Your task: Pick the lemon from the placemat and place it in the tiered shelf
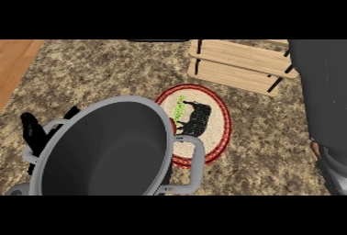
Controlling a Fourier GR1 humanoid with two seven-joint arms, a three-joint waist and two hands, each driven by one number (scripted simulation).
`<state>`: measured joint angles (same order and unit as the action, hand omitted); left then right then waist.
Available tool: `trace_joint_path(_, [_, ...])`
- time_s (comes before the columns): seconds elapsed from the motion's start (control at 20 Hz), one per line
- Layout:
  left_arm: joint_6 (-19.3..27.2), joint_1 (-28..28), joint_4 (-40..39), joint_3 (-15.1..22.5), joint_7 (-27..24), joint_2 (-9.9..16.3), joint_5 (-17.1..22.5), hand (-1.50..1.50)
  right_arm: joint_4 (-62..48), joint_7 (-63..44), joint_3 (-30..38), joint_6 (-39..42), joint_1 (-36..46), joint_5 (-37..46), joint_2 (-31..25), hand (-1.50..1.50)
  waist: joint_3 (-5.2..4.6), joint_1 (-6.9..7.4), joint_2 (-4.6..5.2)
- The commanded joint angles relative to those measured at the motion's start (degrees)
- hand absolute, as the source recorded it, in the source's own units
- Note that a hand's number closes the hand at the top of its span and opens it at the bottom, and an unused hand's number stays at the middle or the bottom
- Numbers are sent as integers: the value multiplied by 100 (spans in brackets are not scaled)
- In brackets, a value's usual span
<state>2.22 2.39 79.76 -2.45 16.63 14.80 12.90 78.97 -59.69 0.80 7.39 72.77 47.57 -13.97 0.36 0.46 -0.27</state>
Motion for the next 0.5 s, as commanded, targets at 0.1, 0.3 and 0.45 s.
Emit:
trace_joint_path(0.1, [-75,-390,7,177,-172,-82,-226,0,-515,340,361,455,17,-318,-390,150,-38,-8,22])
trace_joint_path(0.3, [114,347,-309,142,185,-142,-280,0,-1339,791,258,379,267,-259,-362,150,-41,-3,50])
trace_joint_path(0.45, [98,17,37,257,233,-195,-328,0,-2002,1436,559,294,323,-348,-764,150,-38,44,53])
